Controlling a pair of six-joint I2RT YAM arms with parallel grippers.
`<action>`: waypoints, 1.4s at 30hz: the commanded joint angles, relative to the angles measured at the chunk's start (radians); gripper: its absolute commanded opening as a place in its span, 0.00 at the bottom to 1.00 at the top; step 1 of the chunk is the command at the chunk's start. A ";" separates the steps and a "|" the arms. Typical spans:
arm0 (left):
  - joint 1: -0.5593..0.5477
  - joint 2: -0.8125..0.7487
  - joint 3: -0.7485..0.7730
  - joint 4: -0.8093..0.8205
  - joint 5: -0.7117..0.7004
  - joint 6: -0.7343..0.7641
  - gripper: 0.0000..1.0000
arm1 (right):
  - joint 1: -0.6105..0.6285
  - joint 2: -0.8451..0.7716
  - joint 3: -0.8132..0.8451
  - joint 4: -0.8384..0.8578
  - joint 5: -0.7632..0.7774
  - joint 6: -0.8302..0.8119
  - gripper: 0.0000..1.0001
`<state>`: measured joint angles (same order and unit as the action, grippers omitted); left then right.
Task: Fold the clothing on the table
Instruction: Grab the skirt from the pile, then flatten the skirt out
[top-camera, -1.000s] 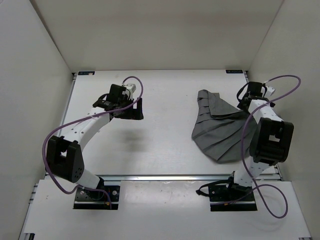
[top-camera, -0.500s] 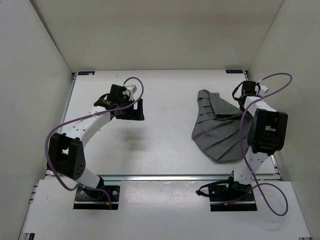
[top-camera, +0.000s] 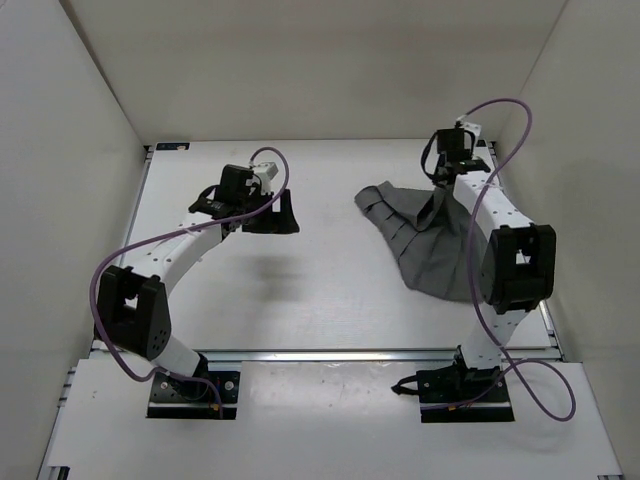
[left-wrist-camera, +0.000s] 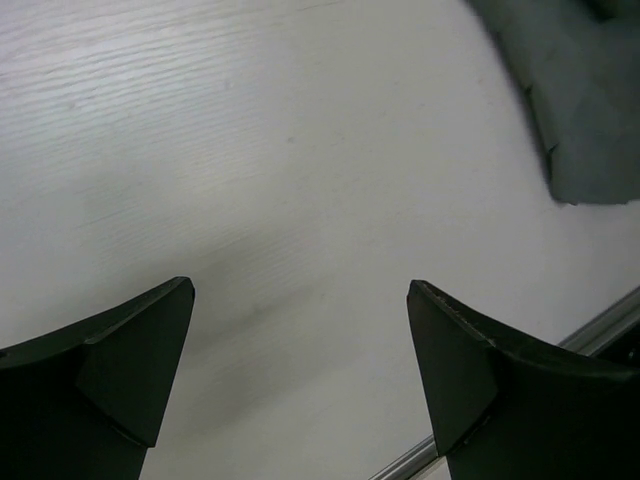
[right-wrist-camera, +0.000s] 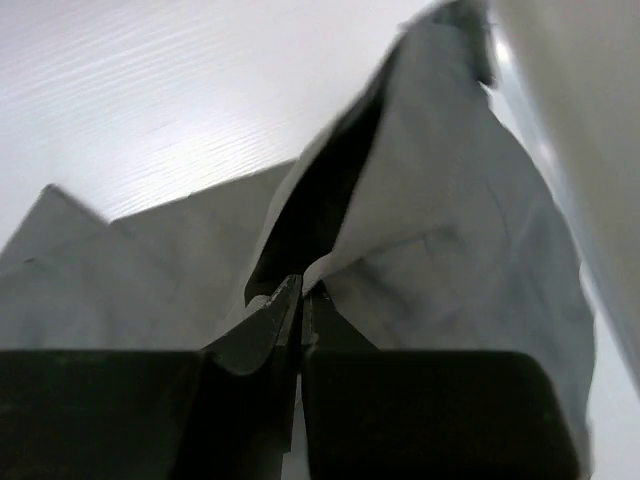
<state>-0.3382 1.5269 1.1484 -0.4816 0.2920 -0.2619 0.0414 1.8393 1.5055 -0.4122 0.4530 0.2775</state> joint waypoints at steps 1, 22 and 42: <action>-0.048 -0.004 0.036 0.119 0.101 -0.045 0.99 | 0.058 -0.090 -0.039 -0.057 -0.078 0.043 0.00; -0.427 0.157 -0.053 0.506 0.099 -0.422 0.96 | 0.250 -0.434 -0.514 -0.146 -0.174 0.230 0.33; -0.631 0.470 0.428 0.224 -0.433 -0.383 0.79 | -0.017 -0.543 -0.588 0.027 -0.304 0.031 0.80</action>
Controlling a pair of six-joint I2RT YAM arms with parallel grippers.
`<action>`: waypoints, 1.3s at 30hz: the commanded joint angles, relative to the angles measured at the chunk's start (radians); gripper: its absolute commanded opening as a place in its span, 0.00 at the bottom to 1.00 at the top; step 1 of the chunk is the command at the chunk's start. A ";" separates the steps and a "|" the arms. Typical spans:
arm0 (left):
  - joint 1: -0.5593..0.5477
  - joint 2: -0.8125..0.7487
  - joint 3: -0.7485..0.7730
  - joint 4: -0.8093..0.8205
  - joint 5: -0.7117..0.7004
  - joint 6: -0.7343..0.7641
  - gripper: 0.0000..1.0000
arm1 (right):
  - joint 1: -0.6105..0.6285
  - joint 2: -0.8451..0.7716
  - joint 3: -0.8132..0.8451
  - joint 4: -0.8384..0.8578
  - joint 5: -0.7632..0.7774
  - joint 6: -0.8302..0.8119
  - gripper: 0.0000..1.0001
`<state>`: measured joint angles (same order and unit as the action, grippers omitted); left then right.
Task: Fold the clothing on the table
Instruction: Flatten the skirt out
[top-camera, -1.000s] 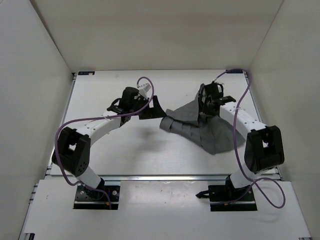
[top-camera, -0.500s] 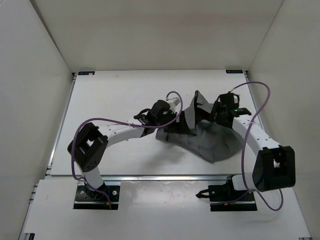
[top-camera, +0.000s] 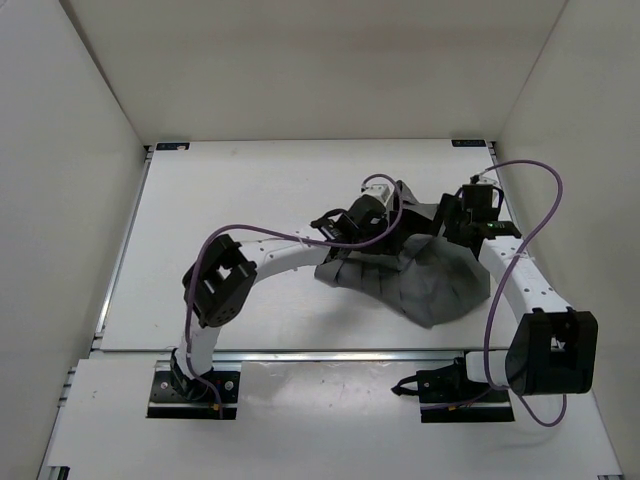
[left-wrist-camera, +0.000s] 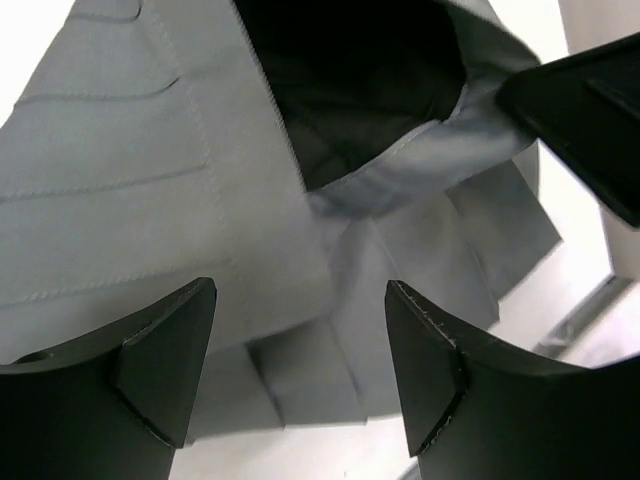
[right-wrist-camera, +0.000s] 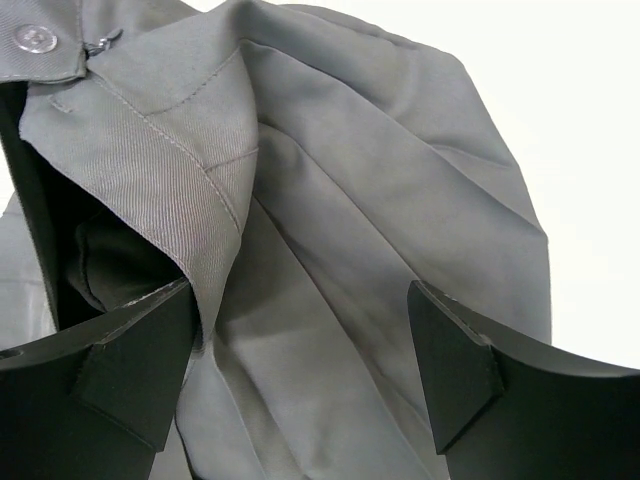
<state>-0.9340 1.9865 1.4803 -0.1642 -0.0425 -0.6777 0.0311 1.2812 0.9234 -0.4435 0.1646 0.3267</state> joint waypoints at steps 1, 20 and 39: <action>-0.029 0.017 0.112 -0.110 -0.111 0.046 0.80 | -0.010 0.012 -0.012 0.065 -0.029 -0.011 0.80; -0.062 0.141 0.196 -0.187 -0.275 0.168 0.55 | -0.026 0.030 0.015 0.060 -0.046 -0.017 0.81; 0.003 -0.277 -0.247 -0.254 -0.113 0.227 0.00 | -0.131 0.041 0.088 0.019 -0.043 0.011 0.74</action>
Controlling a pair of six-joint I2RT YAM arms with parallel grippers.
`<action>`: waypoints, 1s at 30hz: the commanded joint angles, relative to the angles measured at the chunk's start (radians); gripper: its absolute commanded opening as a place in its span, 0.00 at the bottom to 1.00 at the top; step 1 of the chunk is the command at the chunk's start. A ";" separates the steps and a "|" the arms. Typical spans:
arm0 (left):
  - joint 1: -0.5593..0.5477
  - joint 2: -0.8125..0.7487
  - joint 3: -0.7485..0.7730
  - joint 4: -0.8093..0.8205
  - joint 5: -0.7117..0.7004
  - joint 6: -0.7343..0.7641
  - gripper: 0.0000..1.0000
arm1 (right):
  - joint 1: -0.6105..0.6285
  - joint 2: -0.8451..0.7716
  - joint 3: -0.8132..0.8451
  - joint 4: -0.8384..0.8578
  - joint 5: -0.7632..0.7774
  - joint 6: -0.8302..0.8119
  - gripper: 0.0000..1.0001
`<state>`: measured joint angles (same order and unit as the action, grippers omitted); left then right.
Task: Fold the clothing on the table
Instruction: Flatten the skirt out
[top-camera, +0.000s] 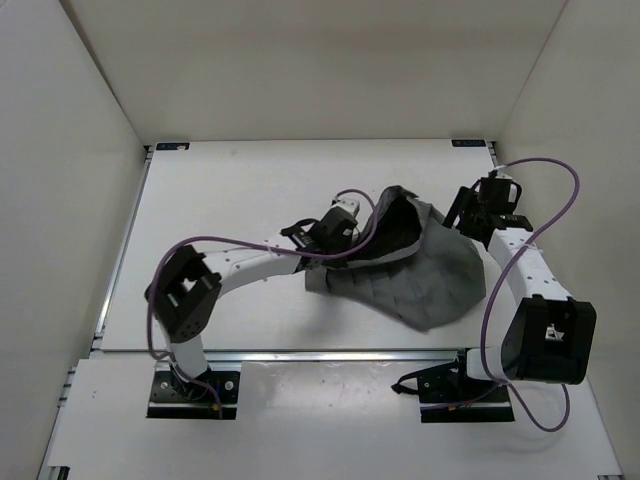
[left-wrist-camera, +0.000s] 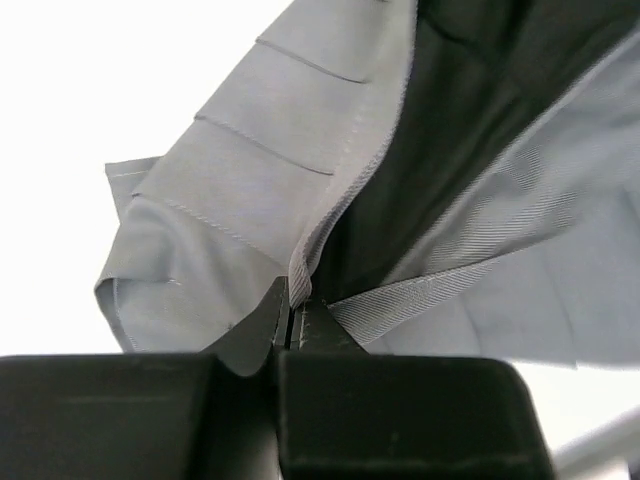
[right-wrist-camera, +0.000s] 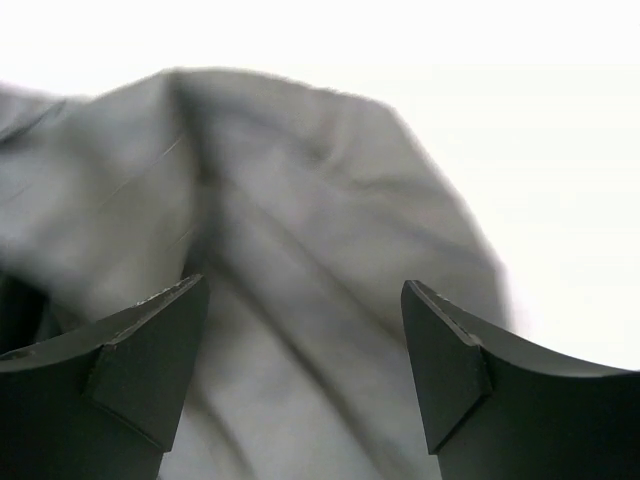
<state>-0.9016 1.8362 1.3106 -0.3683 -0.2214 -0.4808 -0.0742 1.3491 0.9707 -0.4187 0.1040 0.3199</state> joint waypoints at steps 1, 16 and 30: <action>-0.030 -0.144 -0.123 -0.055 0.083 0.022 0.00 | -0.033 -0.033 0.025 0.000 0.028 0.019 0.74; 0.012 -0.198 -0.234 -0.009 0.152 0.008 0.00 | 0.178 0.008 0.071 0.187 -0.360 -0.157 0.81; 0.073 -0.249 -0.275 0.014 0.157 -0.007 0.00 | 0.482 0.271 0.204 0.147 -0.170 -0.383 0.82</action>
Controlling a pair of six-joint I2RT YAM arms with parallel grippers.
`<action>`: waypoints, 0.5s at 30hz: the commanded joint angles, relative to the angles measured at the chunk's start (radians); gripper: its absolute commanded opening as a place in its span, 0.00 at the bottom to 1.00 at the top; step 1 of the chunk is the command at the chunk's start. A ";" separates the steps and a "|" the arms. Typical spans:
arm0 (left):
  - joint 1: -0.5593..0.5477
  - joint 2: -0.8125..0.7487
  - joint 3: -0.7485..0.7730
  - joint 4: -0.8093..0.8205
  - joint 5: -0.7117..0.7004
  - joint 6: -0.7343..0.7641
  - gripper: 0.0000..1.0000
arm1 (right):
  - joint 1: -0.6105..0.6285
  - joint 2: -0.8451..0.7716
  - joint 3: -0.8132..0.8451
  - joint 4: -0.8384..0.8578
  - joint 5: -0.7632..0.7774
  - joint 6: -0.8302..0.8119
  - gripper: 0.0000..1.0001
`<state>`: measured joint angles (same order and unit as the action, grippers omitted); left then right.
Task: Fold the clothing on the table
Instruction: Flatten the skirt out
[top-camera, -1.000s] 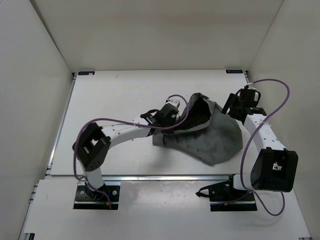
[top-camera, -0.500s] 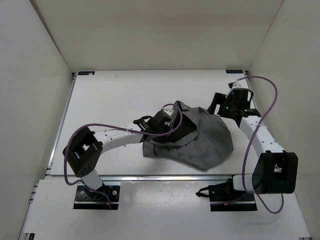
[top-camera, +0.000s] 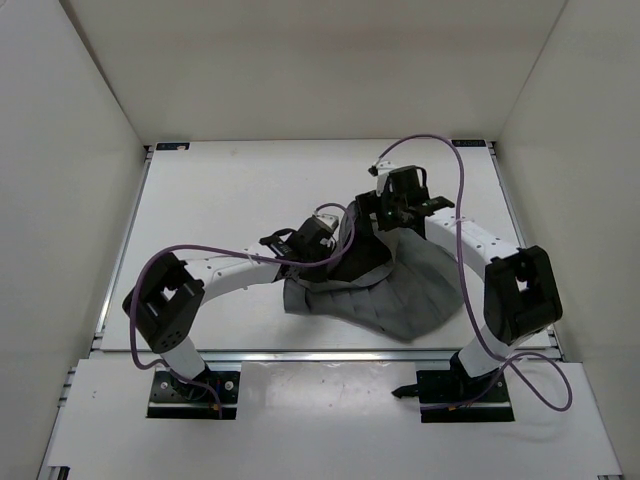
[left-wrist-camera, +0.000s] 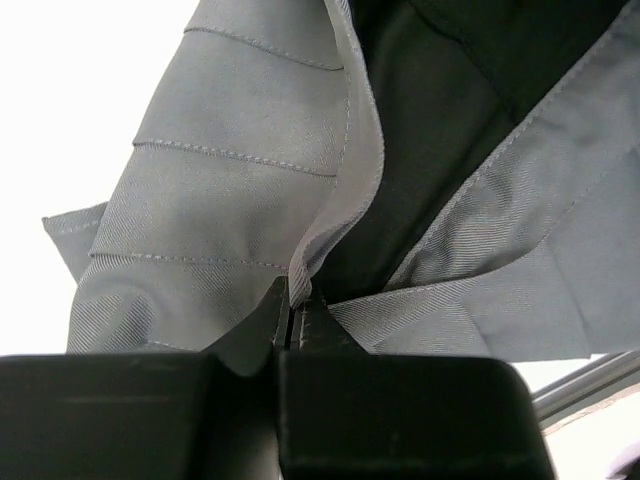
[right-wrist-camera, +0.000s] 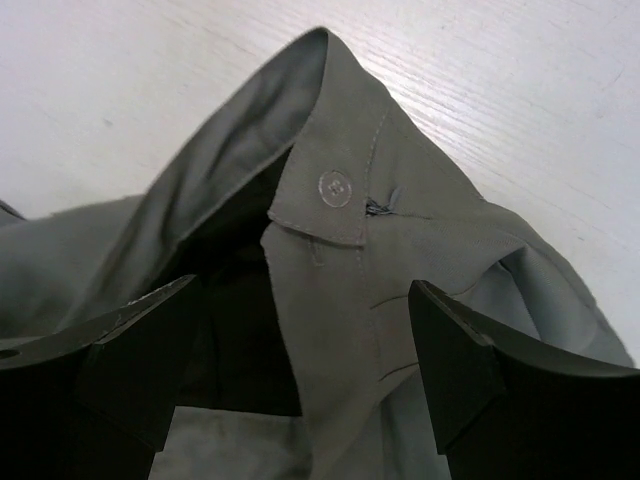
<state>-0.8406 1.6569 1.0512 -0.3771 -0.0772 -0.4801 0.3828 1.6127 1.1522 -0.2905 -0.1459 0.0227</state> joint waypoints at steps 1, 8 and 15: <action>0.014 -0.077 -0.020 0.021 0.008 -0.011 0.00 | 0.025 0.012 0.021 0.027 0.106 -0.098 0.80; 0.009 -0.060 -0.003 -0.002 0.005 -0.005 0.00 | 0.041 0.102 0.066 0.051 0.146 -0.125 0.71; 0.014 -0.066 0.012 -0.003 0.010 0.003 0.00 | 0.056 0.177 0.132 0.065 0.230 -0.112 0.62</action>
<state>-0.8310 1.6413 1.0393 -0.3740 -0.0723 -0.4858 0.4274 1.7855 1.2304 -0.2794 0.0200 -0.0837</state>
